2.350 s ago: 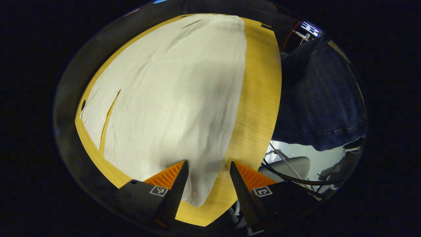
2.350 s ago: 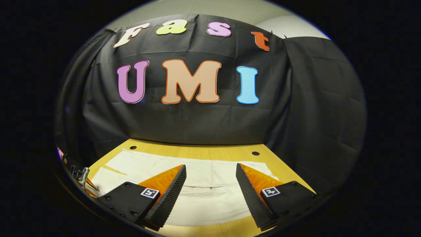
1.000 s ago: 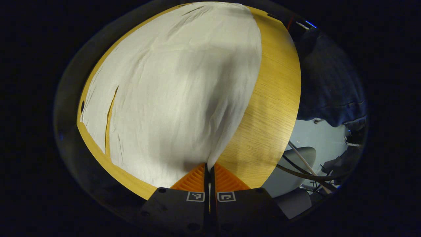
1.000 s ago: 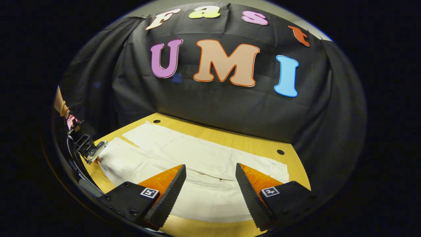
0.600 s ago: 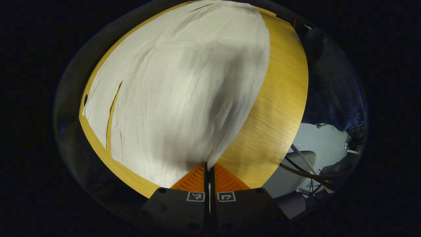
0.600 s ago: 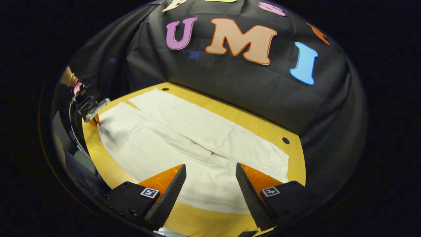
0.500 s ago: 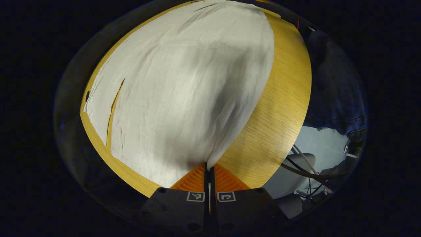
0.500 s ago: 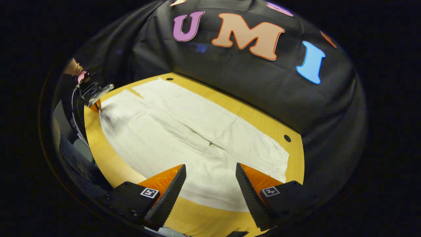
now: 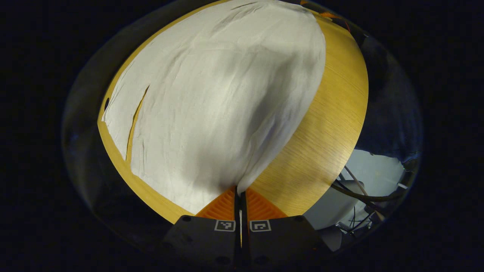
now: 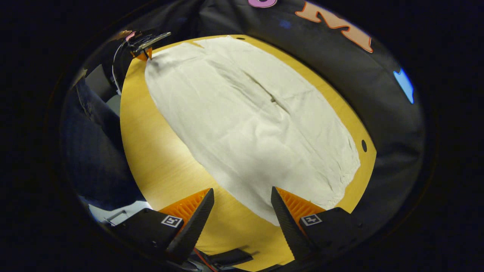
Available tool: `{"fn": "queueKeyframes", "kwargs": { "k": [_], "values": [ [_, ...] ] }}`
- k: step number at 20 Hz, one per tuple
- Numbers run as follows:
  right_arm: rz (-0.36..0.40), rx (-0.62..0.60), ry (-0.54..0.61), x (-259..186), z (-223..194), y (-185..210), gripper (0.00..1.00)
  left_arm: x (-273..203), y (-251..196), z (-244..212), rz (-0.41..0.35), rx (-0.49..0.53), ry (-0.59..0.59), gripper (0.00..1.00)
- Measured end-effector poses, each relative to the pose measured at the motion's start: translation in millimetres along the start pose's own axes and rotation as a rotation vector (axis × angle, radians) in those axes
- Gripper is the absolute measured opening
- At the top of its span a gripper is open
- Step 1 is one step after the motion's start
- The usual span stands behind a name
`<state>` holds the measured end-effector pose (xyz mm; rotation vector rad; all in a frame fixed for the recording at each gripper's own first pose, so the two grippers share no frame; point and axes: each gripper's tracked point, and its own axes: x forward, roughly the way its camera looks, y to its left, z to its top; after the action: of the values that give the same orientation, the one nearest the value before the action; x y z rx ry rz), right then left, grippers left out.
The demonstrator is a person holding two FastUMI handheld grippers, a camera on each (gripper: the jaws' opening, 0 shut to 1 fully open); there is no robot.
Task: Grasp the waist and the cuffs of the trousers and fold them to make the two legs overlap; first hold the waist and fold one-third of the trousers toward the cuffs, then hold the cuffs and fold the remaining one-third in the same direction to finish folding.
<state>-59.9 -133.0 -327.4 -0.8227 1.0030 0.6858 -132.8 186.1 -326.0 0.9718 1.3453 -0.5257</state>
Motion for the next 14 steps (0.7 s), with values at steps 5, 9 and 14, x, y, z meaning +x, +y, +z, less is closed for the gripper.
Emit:
{"fn": "queueKeyframes", "kwargs": {
  "k": [5, 9, 14],
  "values": [
    [0.063, -0.119, 0.107, 23.3, -17.9, 2.4, 0.98, 0.6, 2.0, 0.2, 0.010, 0.011, 0.010, 0.00],
    [0.118, -0.120, 0.151, 33.0, -17.8, 5.4, 0.96, 2.5, 4.0, -0.1, 0.015, 0.035, 0.028, 0.00],
    [0.162, -0.077, 0.263, 37.0, -19.9, 10.2, 0.87, 3.6, 7.3, 1.4, 0.008, 0.055, 0.040, 0.00]
  ]
}}
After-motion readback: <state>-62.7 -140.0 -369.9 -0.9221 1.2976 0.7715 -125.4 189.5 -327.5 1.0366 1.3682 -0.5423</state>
